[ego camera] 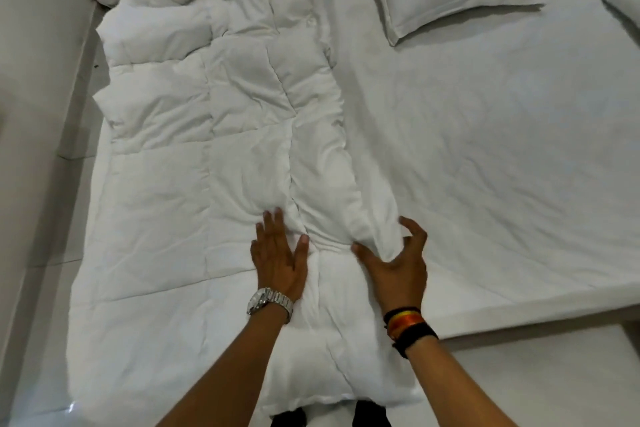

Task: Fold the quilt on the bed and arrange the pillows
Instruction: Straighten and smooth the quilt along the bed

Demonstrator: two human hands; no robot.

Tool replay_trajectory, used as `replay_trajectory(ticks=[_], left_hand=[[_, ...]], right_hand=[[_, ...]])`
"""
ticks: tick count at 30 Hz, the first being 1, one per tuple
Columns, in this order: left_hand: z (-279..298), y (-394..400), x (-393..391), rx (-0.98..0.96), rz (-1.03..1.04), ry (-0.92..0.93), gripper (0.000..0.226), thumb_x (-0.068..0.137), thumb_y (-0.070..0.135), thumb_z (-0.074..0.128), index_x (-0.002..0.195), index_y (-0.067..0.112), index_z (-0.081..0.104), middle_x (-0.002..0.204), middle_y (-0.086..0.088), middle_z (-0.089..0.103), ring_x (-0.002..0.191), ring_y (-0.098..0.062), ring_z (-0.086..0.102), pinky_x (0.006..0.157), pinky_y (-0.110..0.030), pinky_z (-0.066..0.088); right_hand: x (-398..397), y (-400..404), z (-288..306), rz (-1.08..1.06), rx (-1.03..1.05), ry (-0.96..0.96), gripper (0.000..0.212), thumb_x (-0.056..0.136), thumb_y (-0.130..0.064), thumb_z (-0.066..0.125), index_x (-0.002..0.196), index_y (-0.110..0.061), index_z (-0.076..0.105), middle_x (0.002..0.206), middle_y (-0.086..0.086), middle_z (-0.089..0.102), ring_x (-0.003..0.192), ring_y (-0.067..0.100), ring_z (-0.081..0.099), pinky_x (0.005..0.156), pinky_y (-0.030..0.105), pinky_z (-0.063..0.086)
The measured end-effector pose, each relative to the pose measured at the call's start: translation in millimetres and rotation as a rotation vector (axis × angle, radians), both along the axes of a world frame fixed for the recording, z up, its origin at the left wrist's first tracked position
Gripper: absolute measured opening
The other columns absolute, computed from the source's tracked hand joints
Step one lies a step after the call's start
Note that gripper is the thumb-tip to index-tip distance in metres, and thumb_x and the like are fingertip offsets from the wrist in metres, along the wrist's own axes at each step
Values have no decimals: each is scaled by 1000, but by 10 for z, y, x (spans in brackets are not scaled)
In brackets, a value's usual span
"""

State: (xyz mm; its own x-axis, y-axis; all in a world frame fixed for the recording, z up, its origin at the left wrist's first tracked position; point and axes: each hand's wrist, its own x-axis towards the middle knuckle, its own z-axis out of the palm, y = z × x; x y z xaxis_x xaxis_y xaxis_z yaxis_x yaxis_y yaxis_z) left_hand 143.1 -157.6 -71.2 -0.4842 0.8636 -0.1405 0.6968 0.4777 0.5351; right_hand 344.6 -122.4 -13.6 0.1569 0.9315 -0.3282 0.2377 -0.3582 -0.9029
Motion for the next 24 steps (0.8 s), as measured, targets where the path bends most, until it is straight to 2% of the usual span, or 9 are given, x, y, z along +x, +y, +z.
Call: replay_trajectory(ticks=[2,4,7,9,11,14,18,22,24], left_hand=[[-115,-41,148,-120,-114,24,80,99,68,24,167,35,-3,176,4,-9,162,-24,-5,129,-53,2],[-228,-66,248,-190,-219,73,77,97,72,12,165,42,-7,174,8,-18,162,-22,-13,129,-53,-4],[-326,-118,284,-199,-300,78,67,102,65,10,165,45,-6,174,11,-19,161,-19,-17,128,-49,-9],[-314,-215,157,-195,-340,71,66,104,60,11,166,41,-4,174,11,-15,162,-16,-12,130,-47,-6],[-244,-349,-130,-174,-316,88,69,103,61,9,167,38,-1,175,10,-9,162,-14,-6,130,-46,-3],[-80,-622,-827,-127,-100,96,75,99,65,15,167,34,14,176,4,7,162,-17,5,129,-45,2],[97,-1005,-2132,-147,224,174,80,98,64,20,167,23,19,175,-8,14,162,-28,11,128,-50,5],[118,-1140,-3476,-148,524,146,85,101,64,29,166,9,21,171,-21,21,159,-39,16,126,-57,11],[51,-1087,-3994,-121,558,71,85,103,61,43,165,8,19,167,-23,31,155,-41,26,125,-56,18]], right_hand=[[85,-108,-58,1,61,-255,87,77,-39,89,148,-38,38,138,-2,58,122,19,58,99,40,53],[27,-127,-164,36,184,-368,84,87,-32,80,157,-29,34,151,6,44,140,27,42,118,52,37],[-101,-61,-413,351,312,-689,78,99,-54,55,166,-31,20,172,9,15,160,29,11,127,55,9],[-39,-97,-643,675,112,-889,74,103,-65,30,165,-41,-2,175,4,-12,161,28,-12,124,65,-1],[62,-121,-830,803,-78,-989,71,102,-69,15,161,-46,-17,171,-2,-27,159,26,-22,121,71,0],[-75,-141,-772,705,-80,-1013,73,101,-69,9,165,-38,-10,171,5,-26,159,29,-20,120,72,-1],[-1038,-241,-487,668,243,-931,79,100,-68,19,167,-29,3,175,12,-8,161,31,-9,122,71,-2],[-2504,-430,-468,769,268,-960,76,103,-69,18,164,-33,-9,173,10,-17,160,32,-15,122,70,-5],[-3099,-524,-606,803,218,-955,77,103,-69,19,162,-35,-15,171,9,-24,159,31,-21,122,69,-7]])
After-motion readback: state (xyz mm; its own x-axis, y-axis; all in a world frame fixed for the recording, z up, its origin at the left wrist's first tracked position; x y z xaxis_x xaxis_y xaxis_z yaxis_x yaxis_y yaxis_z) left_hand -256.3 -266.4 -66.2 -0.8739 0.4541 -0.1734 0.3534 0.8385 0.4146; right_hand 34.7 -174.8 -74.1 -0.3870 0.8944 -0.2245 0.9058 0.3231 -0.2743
